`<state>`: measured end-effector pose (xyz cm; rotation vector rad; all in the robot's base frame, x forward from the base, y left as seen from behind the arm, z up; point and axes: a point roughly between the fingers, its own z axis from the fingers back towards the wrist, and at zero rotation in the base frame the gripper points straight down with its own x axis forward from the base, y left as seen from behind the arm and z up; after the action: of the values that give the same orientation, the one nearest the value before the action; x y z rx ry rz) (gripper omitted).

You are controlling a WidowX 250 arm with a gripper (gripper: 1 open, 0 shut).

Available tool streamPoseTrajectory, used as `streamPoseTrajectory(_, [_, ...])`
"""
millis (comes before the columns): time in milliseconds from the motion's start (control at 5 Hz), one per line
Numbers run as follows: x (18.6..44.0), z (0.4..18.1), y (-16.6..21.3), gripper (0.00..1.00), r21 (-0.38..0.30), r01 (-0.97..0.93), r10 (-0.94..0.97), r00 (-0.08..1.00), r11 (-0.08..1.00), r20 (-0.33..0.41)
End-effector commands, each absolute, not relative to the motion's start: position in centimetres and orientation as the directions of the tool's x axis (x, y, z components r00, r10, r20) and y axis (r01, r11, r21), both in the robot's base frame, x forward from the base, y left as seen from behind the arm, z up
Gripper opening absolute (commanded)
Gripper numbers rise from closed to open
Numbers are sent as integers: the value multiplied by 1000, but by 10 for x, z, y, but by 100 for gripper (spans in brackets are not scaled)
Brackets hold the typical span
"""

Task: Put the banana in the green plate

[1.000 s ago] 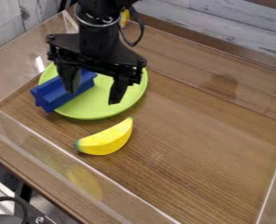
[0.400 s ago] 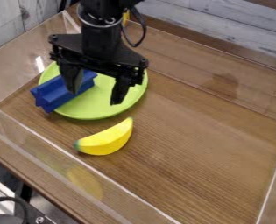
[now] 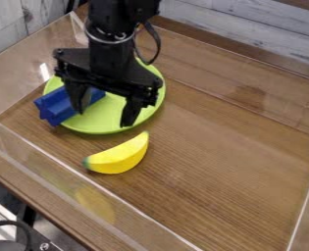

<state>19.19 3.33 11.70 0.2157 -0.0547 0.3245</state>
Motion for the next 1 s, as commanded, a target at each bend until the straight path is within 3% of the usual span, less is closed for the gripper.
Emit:
streamPoseTrajectory(0, [192, 118, 37, 100, 200, -324, 307, 945, 925, 111])
streamPoseTrajectory(800, [187, 103, 40, 100, 189, -311, 293, 949, 932, 114])
